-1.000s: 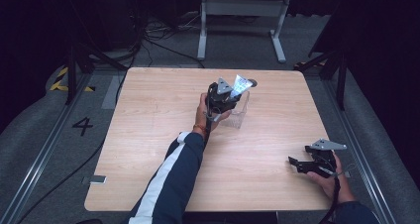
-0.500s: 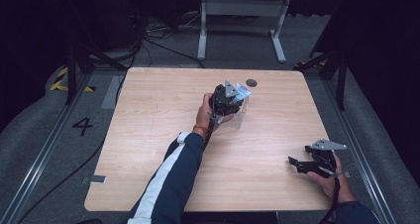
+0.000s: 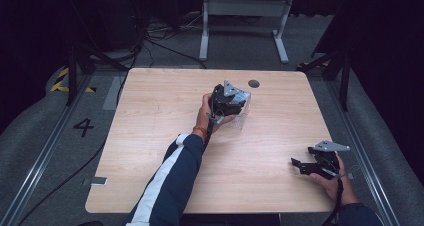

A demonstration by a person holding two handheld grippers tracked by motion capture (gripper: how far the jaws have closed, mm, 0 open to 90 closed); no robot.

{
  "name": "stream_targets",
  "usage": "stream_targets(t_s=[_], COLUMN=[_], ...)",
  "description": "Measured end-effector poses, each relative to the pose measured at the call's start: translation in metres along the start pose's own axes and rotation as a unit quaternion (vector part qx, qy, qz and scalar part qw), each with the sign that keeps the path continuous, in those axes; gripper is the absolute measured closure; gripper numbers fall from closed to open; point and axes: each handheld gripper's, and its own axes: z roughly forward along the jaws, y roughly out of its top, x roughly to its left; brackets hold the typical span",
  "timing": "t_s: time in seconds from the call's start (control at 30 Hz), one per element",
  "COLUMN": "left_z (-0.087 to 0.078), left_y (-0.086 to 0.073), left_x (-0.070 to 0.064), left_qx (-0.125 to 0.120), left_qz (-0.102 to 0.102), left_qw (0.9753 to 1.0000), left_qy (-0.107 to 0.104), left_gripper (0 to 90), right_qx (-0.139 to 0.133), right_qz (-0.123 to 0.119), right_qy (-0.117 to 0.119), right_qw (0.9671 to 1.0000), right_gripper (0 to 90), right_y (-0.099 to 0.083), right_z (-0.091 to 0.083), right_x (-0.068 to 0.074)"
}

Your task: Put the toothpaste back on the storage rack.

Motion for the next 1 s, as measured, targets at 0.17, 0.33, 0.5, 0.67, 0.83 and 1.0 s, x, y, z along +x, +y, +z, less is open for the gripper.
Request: stream_targets(t_s=[0.17,0.33,0.5,0.67,0.83,1.0], left_z=[-0.008,-0.016,-0.026,-0.039,-0.051,-0.063], left_y=[0.002,0.002,0.001,0.001,0.0,-0.005], left_x=[0.002,0.005,0.008,0.008,0.007,0.008], left_qx=[-0.007,-0.012,-0.018,-0.022,-0.014,-0.007], left_qz=[-0.004,-0.014,-0.011,0.0,0.01,0.016], left_qw=[1.0,0.9998,0.9998,0.9998,0.9998,0.9998], left_qy=[0.0,0.0,0.002,0.003,0.005,0.005], left_gripper=[42.1,39.7,39.2,38.9,38.2,37.3], right_qx=[0.0,0.0,0.0,0.0,0.0,0.0], right_qz=[0.0,0.0,0.0,0.0,0.0,0.0], right_qy=[0.0,0.0,0.0,0.0,0.0,0.0], right_qw=[1.0,1.0,1.0,1.0,1.0,1.0], right_gripper=[14.7,14.7,14.7,14.7,14.7,14.7], right_y=[0.0,0.0,0.0,0.0,0.0,0.0], right_z=[0.0,0.0,0.0,0.0,0.0,0.0], right_x=[0.0,0.0,0.0,0.0,0.0,0.0])
